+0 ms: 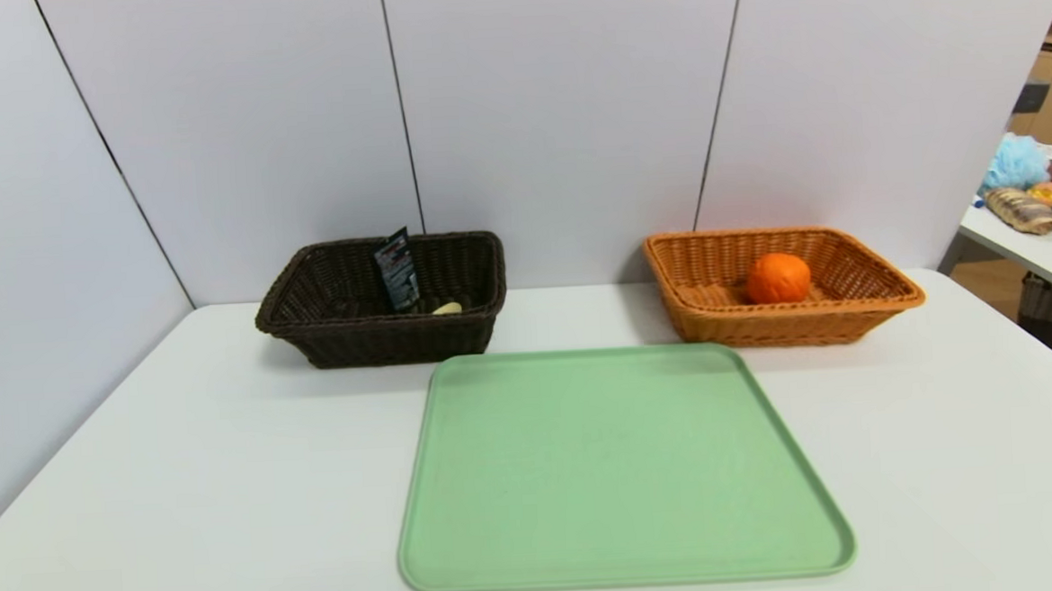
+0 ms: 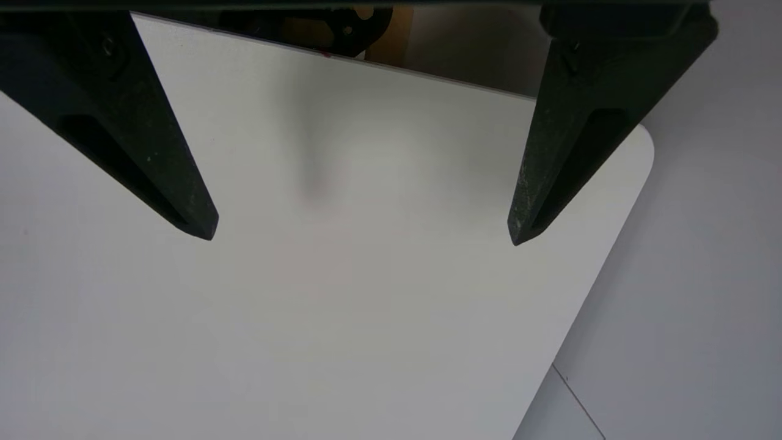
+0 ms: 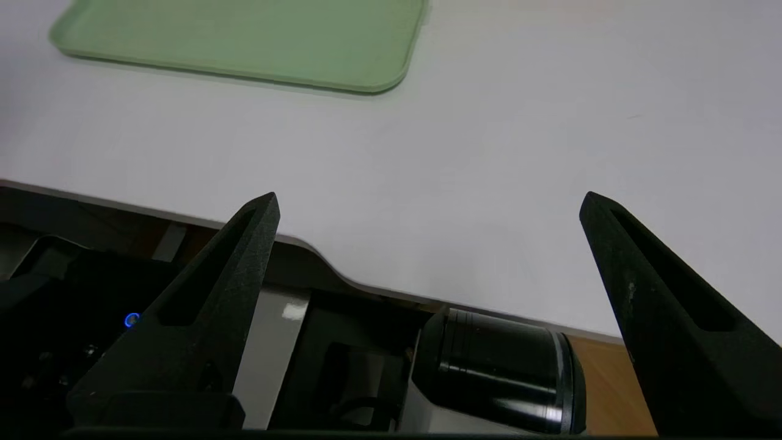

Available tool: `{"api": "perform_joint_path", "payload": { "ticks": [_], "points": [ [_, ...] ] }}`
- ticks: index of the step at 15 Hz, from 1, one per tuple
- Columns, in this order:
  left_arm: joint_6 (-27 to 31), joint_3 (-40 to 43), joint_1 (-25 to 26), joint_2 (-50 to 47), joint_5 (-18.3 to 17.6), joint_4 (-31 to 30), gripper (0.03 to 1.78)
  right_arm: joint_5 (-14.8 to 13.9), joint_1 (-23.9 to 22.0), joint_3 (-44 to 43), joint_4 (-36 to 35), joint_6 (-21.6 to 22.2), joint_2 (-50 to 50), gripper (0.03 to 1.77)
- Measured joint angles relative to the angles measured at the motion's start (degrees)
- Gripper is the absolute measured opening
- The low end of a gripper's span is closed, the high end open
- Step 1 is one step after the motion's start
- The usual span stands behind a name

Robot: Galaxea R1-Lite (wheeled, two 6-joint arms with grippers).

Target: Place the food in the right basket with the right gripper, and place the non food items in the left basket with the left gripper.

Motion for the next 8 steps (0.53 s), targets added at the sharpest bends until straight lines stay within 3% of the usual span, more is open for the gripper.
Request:
{"api": "perform_joint_path", "payload": {
  "ticks": [4,8],
  "points": [
    [2.5,1.0,0.0,-3.5,-1.8,-6.2,1.69,0.2,0.2,3.5,-10.9,-0.3,-5.6,1.69],
    [4.1,3.7,0.0,-5.9,-3.3,-15.8,1.69,0.0,0.3,4.8,-16.7,-0.3,-7.8,1.69]
  ]
}}
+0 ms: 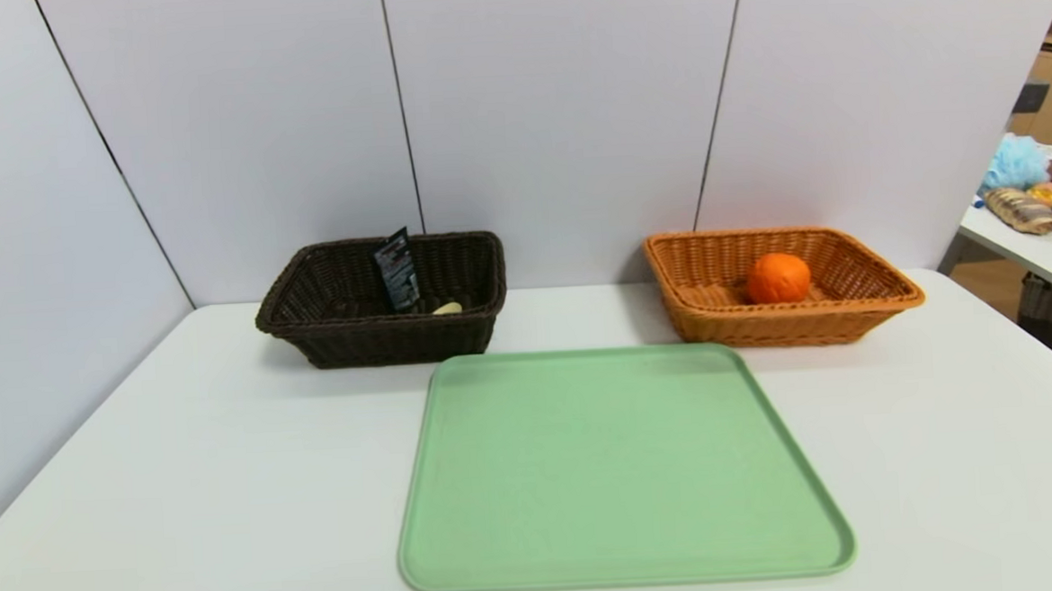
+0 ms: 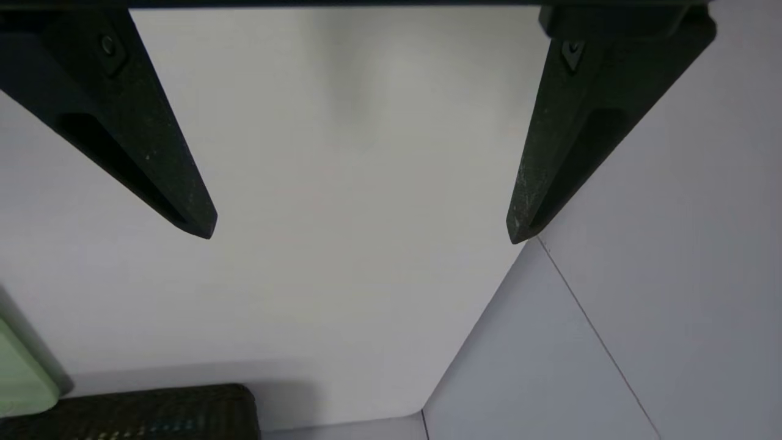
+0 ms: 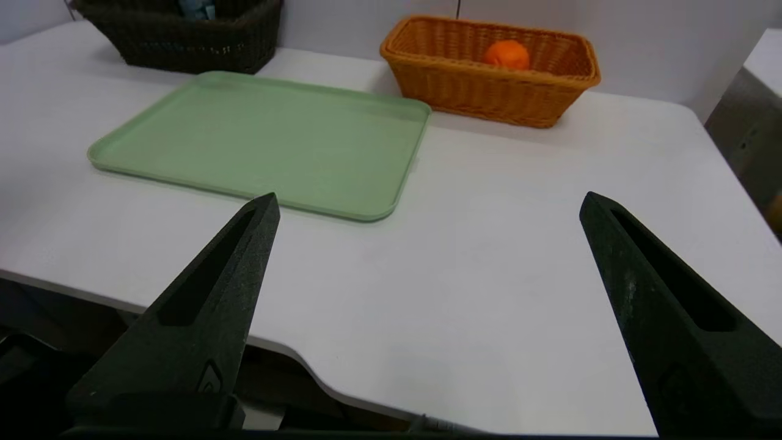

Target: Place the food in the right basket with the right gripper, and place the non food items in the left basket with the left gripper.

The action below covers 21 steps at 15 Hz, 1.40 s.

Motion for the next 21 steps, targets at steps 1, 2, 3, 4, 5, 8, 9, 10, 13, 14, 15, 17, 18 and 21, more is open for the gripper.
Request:
{"api": "perform_joint_path", "payload": {
  "ticks": [1,2,3,4,5,8,9,10,13,14,15,17,18,21],
  "points": [
    [0.0,1.1,0.0,-0.2,-1.3,-3.1,1.69,-0.1,0.0,1.0,-2.8,0.0,-0.2,1.69],
    [0.0,2.5,0.0,-0.3,-2.8,-6.0,1.69,-0.2,0.0,2.4,-6.0,0.0,-0.3,1.69],
    [0.0,4.2,0.0,-0.4,-4.2,-8.5,1.69,-0.3,0.0,3.7,-8.6,0.0,-0.4,1.69],
    [0.0,5.7,0.0,-0.4,-4.9,-10.4,1.69,-0.4,0.0,4.8,-10.0,0.0,-0.4,1.69],
    [0.0,7.4,0.0,-0.4,-5.2,-11.9,1.69,-0.8,0.0,6.2,-10.3,-0.1,-0.4,1.69],
    [-0.1,11.1,0.0,-0.5,-6.9,-14.0,1.69,-4.6,0.0,12.8,-14.5,-0.1,-0.4,1.69],
    [-0.1,11.8,0.0,-0.5,-8.6,-14.1,1.69,-6.2,0.0,16.2,-17.9,-0.3,-0.4,1.69],
    [0.0,12.2,0.0,-0.5,-9.9,-14.1,1.69,-7.7,0.0,20.0,-22.3,-0.7,-0.4,1.69],
    [-0.3,13.0,0.0,-0.5,-10.7,-14.2,1.69,-10.8,0.0,32.8,-38.4,-2.6,-0.4,1.69],
    [-0.5,13.1,0.0,-0.5,-11.3,-14.2,1.69,-11.2,0.0,36.2,-42.5,-3.1,-0.4,1.69],
    [-0.5,13.5,0.0,-0.5,-11.8,-13.9,1.69,-11.5,0.0,39.0,-45.8,-3.4,-0.4,1.69],
    [-0.8,13.8,0.0,-0.5,-12.0,-12.3,1.69,-11.6,0.0,41.3,-45.4,-3.3,-0.4,1.69],
    [-0.8,13.8,0.0,-0.5,-12.1,-12.3,1.69,-11.5,0.0,41.7,-43.5,-3.2,-0.4,1.69],
    [-1.7,13.9,0.0,-0.5,-12.2,-12.3,1.69,-11.4,0.0,42.0,-40.6,-1.2,-0.4,1.69]
  ]
}}
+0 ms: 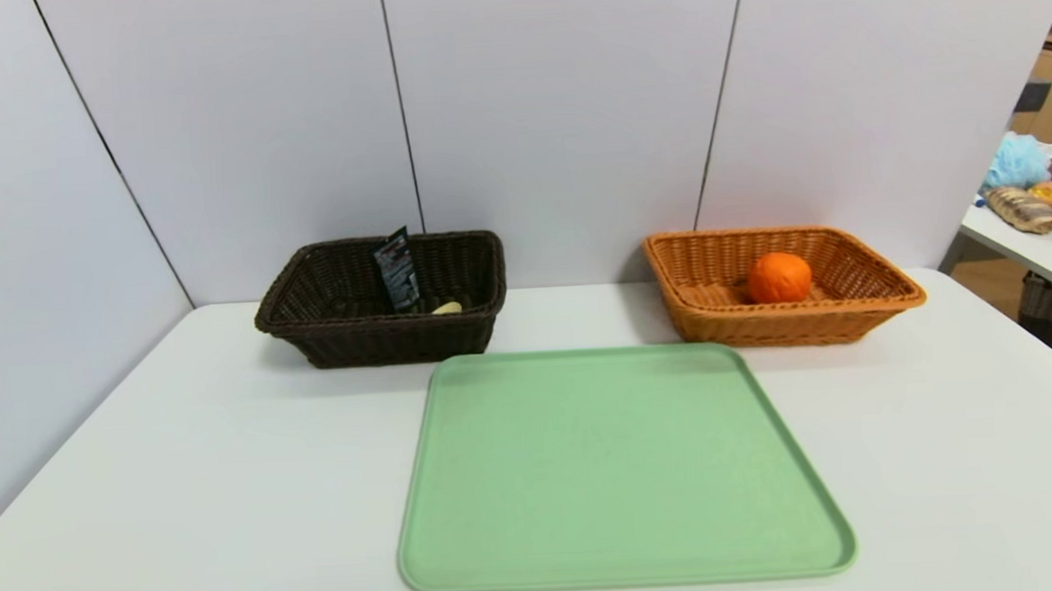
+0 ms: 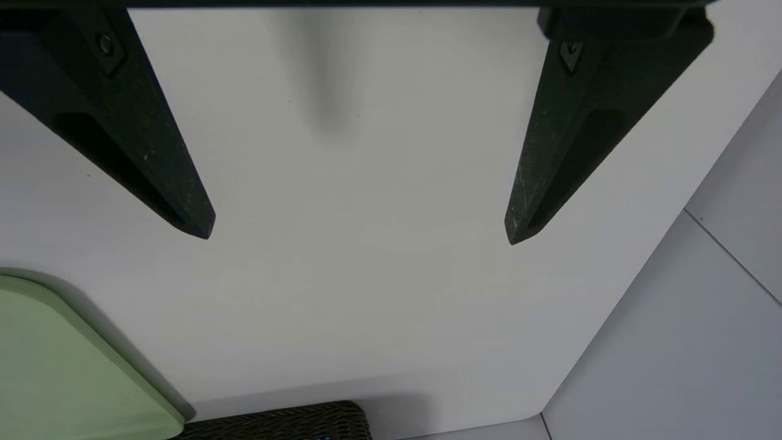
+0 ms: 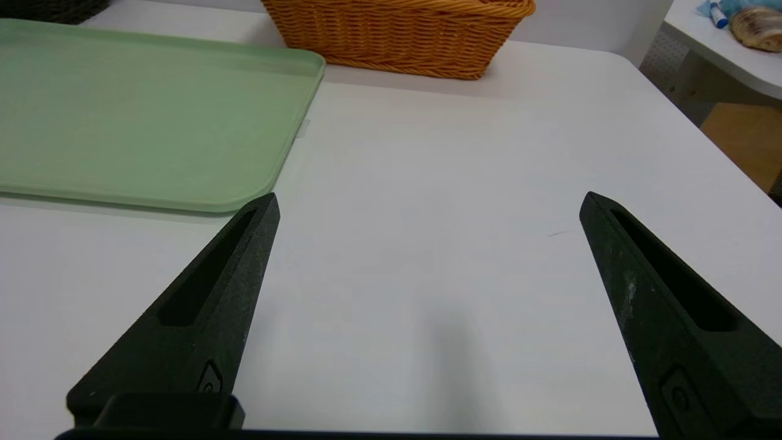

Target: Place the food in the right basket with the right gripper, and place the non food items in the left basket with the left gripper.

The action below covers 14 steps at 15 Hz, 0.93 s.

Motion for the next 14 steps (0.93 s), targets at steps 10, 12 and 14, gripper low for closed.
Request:
{"api": "perform_joint_path", "payload": {
  "ticks": [10,12,14],
  "points": [
    [-2.3,0.0,0.0,0.0,0.0,-0.2,1.69,-0.1,0.0,0.1,0.1,1.4,0.0,1.70],
    [-2.6,0.0,0.0,0.0,0.1,-0.2,1.69,-0.2,0.0,0.1,0.1,1.4,0.0,1.70],
    [-2.8,0.0,0.0,0.0,0.2,-0.2,1.69,-0.2,0.0,0.1,0.1,1.4,0.0,1.70]
  ]
}}
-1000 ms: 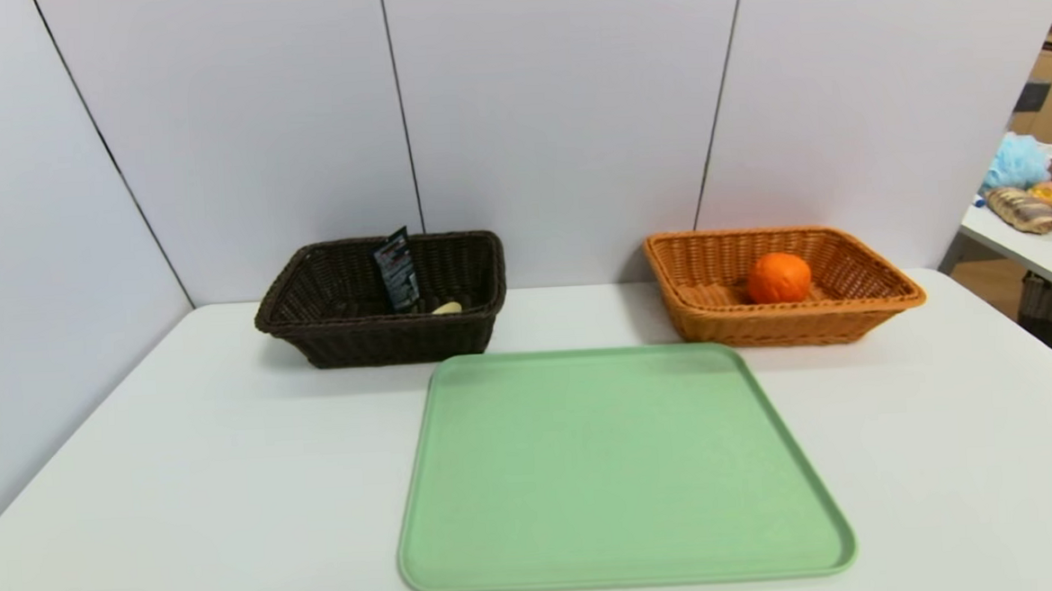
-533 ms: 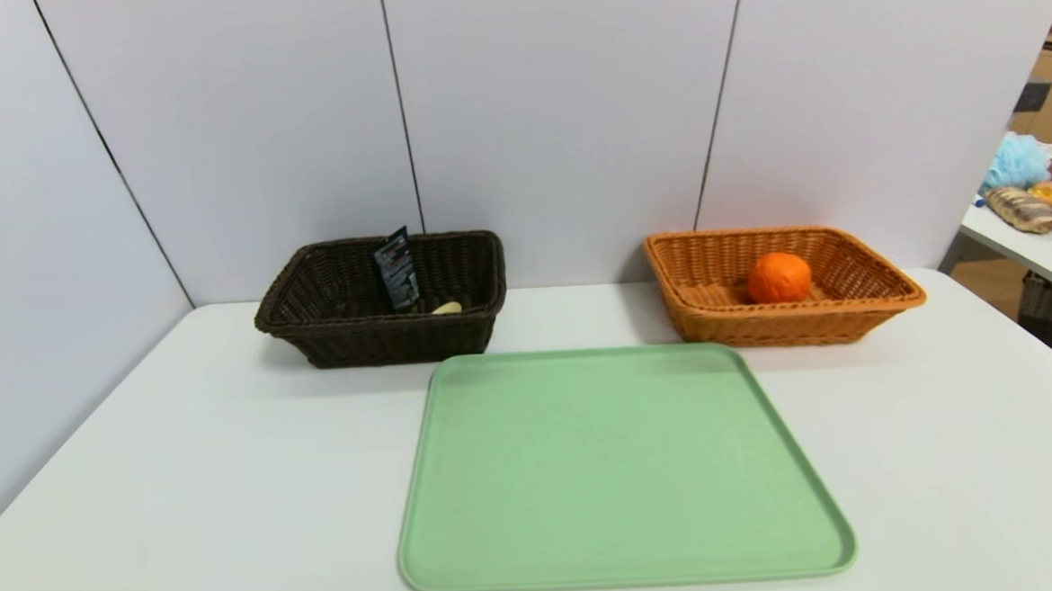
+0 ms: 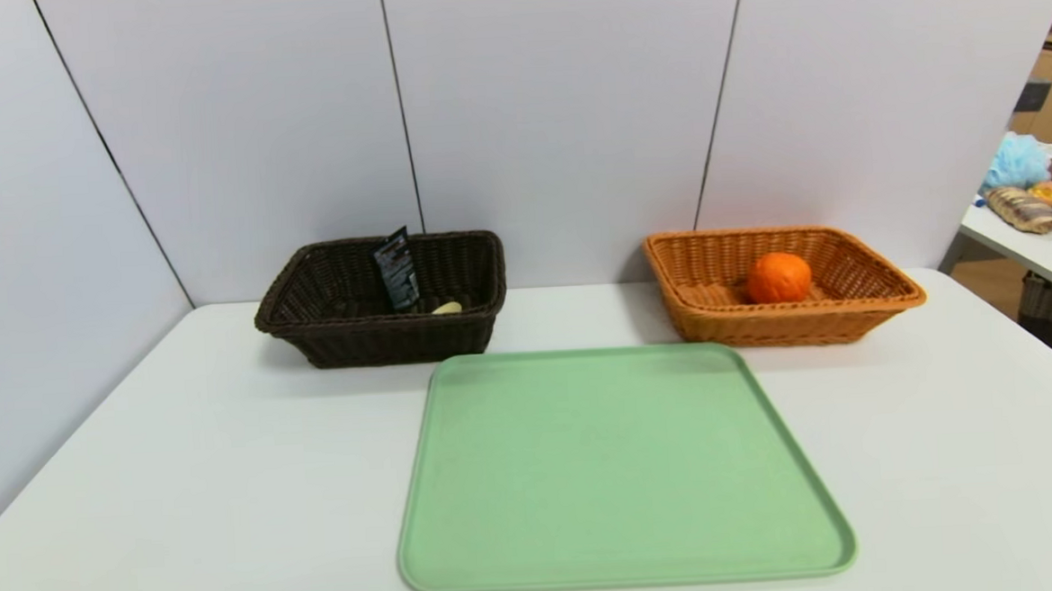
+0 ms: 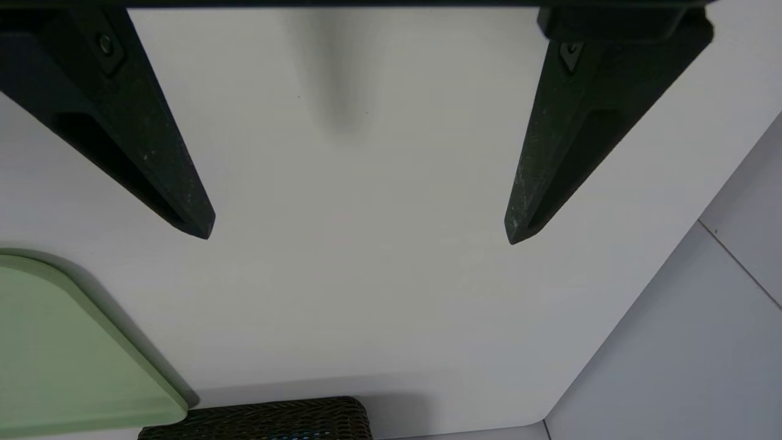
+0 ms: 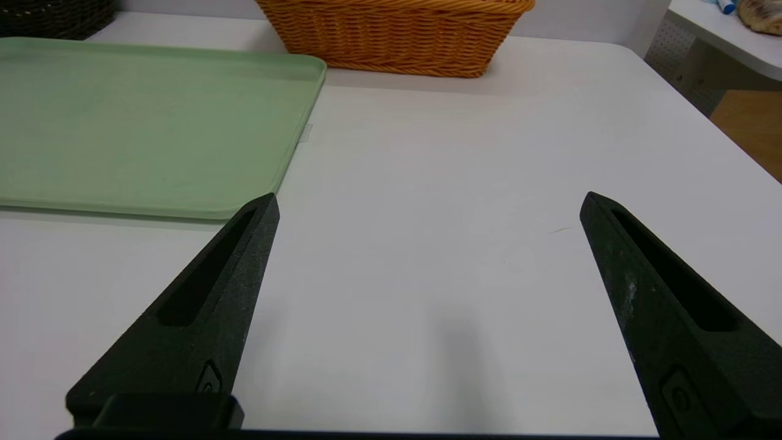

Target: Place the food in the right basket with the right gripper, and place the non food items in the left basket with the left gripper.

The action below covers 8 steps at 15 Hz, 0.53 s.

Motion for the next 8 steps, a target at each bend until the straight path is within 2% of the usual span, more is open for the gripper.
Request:
{"api": "perform_joint_path", "payload": {
  "ticks": [8],
  "points": [
    [-1.4,0.0,0.0,0.0,0.0,0.1,1.69,-0.1,0.0,0.0,0.1,-0.1,0.0,1.70]
  ]
}}
